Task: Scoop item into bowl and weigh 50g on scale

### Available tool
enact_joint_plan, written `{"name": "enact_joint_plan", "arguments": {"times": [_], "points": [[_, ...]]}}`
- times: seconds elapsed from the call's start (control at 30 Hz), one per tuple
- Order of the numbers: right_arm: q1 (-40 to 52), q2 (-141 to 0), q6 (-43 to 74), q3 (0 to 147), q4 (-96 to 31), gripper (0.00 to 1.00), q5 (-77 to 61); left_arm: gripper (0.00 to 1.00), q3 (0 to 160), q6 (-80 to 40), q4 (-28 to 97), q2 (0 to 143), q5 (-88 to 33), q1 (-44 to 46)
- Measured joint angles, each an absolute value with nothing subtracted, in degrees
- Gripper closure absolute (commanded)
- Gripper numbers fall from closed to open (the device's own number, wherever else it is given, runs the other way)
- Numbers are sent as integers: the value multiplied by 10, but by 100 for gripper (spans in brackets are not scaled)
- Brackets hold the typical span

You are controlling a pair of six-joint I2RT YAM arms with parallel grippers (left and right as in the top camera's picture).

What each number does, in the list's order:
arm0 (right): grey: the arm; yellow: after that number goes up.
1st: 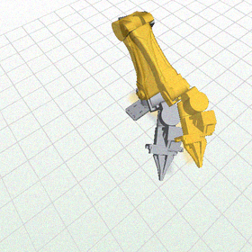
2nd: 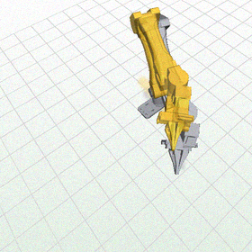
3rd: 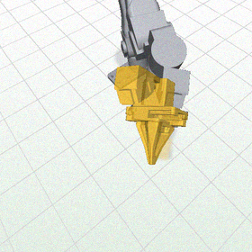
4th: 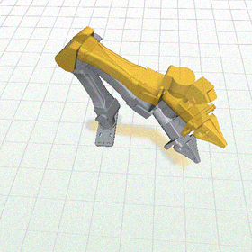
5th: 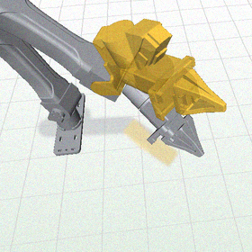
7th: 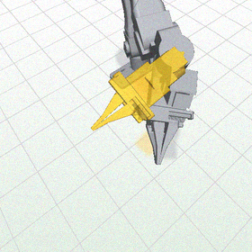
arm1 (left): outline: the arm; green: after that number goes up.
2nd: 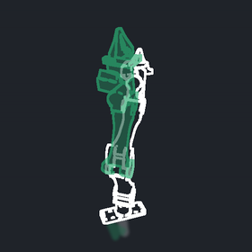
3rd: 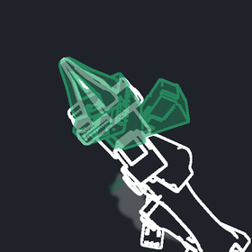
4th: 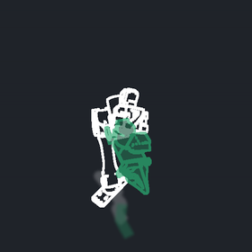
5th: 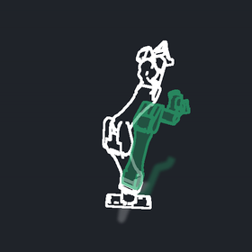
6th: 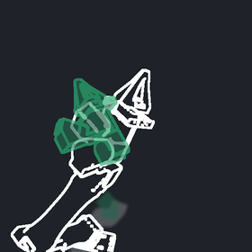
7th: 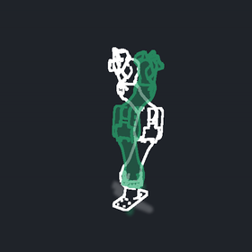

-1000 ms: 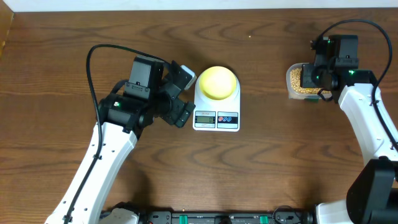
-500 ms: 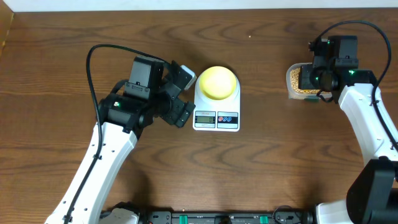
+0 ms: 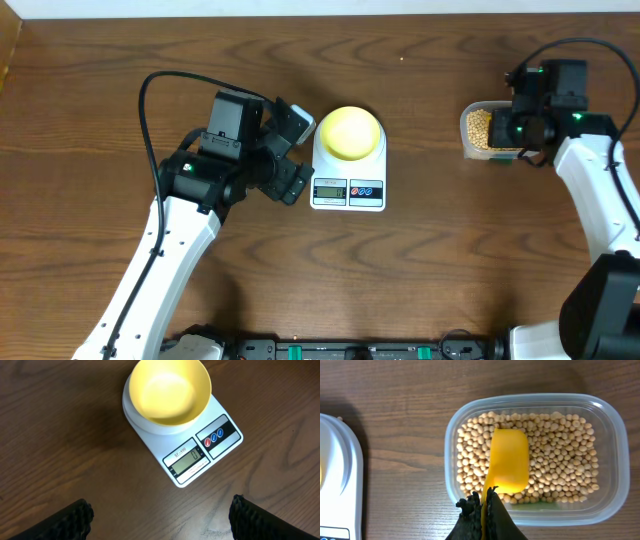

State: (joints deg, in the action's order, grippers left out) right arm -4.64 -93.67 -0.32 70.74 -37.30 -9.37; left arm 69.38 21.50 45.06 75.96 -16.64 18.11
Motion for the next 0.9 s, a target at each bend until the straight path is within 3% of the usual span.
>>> {"name": "enact_joint_plan", "arguments": {"times": [0.5,0.9], "points": [[-159,-966,-37,707,-376,99,-267,11,694,215,451,760,-166,181],[-170,-979,-42,707,-372,99,-312,11,694,215,451,760,-166,181]]}}
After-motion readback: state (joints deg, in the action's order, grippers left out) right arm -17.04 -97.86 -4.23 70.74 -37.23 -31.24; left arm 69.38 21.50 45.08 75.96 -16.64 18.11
